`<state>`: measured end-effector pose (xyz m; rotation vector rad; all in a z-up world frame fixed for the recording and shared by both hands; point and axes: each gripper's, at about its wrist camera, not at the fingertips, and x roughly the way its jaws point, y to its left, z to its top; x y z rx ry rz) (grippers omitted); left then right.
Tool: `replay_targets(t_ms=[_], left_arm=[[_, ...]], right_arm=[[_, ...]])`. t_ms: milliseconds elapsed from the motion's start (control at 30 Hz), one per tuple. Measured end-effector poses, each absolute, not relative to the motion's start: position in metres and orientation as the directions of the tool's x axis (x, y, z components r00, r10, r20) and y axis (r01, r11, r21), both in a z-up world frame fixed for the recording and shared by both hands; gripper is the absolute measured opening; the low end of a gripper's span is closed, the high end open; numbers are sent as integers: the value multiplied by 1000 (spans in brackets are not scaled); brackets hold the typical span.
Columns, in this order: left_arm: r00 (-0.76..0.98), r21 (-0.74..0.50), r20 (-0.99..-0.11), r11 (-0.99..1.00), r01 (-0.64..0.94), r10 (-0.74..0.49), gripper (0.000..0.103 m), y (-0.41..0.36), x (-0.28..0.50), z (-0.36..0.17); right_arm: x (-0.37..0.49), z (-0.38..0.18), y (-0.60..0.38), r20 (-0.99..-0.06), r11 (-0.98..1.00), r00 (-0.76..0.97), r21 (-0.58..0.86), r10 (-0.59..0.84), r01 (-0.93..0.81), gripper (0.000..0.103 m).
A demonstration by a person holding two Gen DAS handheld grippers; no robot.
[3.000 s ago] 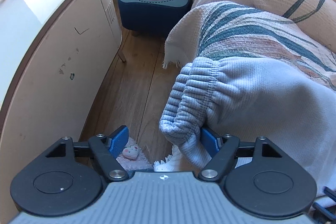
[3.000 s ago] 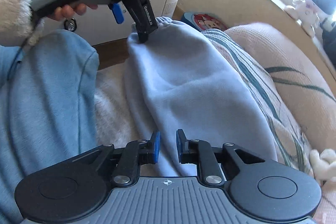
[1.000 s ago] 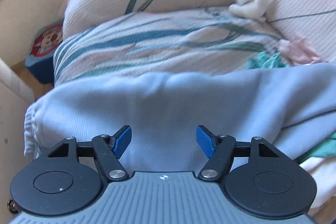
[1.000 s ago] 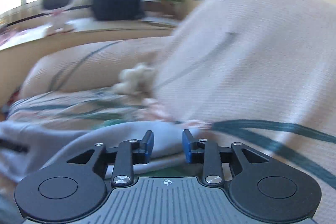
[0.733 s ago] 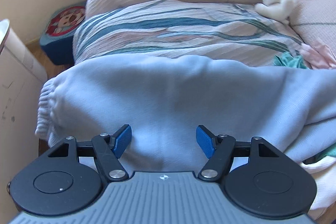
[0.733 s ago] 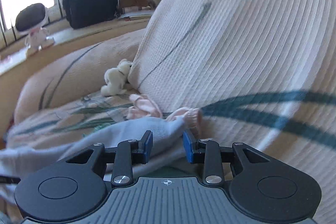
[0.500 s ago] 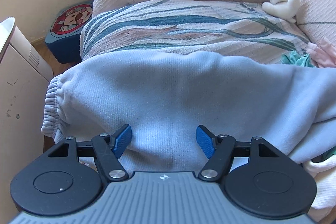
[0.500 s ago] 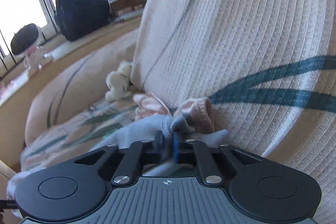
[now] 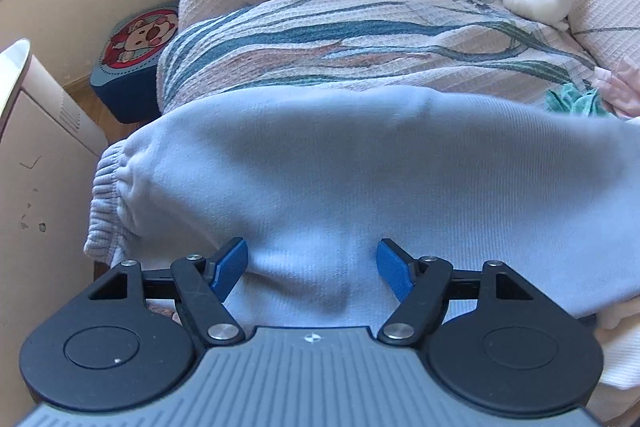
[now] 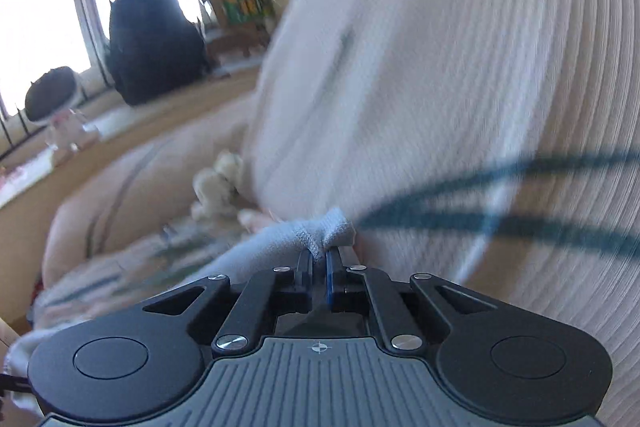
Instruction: Fold clothes
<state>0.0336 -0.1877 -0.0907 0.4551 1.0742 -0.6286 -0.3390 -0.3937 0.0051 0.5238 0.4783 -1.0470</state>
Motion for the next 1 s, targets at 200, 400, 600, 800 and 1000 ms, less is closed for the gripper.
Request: replay_targets(t_ms=[200, 400, 600, 800, 1000], left_arm=[[331, 44, -913, 749, 662, -240, 73, -185, 35, -89], [340, 25, -889, 710, 704, -306, 72, -192, 22, -70], [329, 7, -877, 676, 737, -350, 72, -208, 10, -63], [321, 25, -885, 656, 755, -336, 72, -213, 1, -68], [320, 20, -890, 674, 738, -324, 72, -206, 5, -73]], right_arm=[[-346, -19, -409, -645, 359, 392, 190, -656, 914, 15], [-368, -5, -403, -603, 323, 469, 341, -645, 883, 19], [-384, -19, -416, -632, 179, 552, 556, -543, 812, 25], [-375, -38, -430, -642, 59, 583, 646, -498, 761, 37], [-356, -49, -440, -690, -9, 546, 625, -475, 781, 37]])
